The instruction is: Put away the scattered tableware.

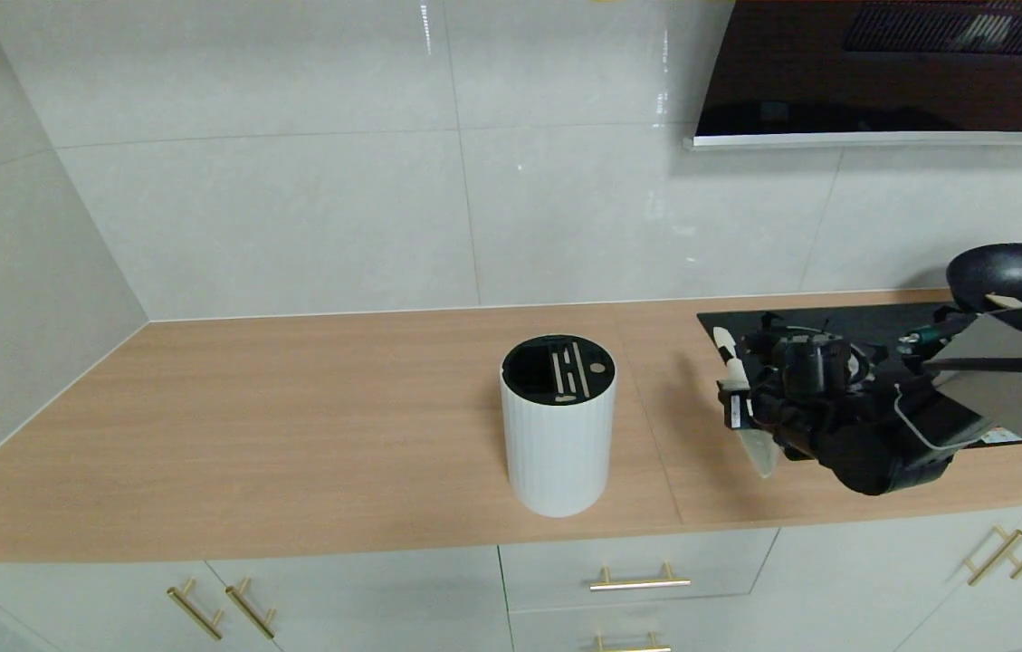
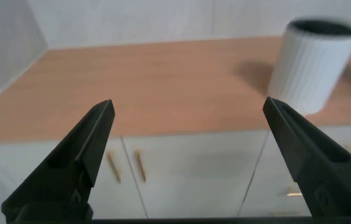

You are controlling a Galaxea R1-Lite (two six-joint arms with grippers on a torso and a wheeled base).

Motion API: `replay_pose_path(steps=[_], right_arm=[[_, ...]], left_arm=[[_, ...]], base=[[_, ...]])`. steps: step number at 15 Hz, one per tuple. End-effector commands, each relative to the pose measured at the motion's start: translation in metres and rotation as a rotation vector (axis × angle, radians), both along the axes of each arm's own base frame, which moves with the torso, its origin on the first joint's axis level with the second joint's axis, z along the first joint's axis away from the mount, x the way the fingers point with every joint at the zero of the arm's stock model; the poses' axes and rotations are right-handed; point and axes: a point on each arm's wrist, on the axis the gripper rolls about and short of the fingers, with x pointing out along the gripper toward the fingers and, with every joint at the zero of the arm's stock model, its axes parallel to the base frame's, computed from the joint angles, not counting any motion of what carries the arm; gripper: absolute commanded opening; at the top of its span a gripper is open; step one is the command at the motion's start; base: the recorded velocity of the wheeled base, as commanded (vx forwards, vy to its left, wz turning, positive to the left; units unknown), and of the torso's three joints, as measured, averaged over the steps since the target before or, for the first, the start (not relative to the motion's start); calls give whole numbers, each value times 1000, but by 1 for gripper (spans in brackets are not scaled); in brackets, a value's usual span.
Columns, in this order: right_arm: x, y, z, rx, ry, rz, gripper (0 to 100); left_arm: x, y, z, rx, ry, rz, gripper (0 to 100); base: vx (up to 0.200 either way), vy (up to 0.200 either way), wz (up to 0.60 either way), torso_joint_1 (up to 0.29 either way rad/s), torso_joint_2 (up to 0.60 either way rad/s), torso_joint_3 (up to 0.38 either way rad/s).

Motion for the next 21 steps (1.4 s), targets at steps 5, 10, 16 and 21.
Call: replay_pose_path(steps=[5, 10, 16, 21], right_arm=[[-15, 3, 138, 48, -197, 15, 0], [-69, 26, 169, 156, -218, 89, 0], [-107, 66, 179, 190, -218, 231, 0], [-140, 101, 175, 239, -178, 352, 0]], left_arm=[[176, -12, 111, 21, 472, -165, 100], [315, -102, 82, -206, 385, -412, 100], [362, -187, 94, -524, 457, -572, 100], [345, -200, 100, -659, 557, -733, 100]], base=[[0, 0, 0, 0, 0, 0], [0, 0, 0, 0, 0, 0], [0, 0, 0, 0, 0, 0], [0, 0, 0, 0, 0, 0]])
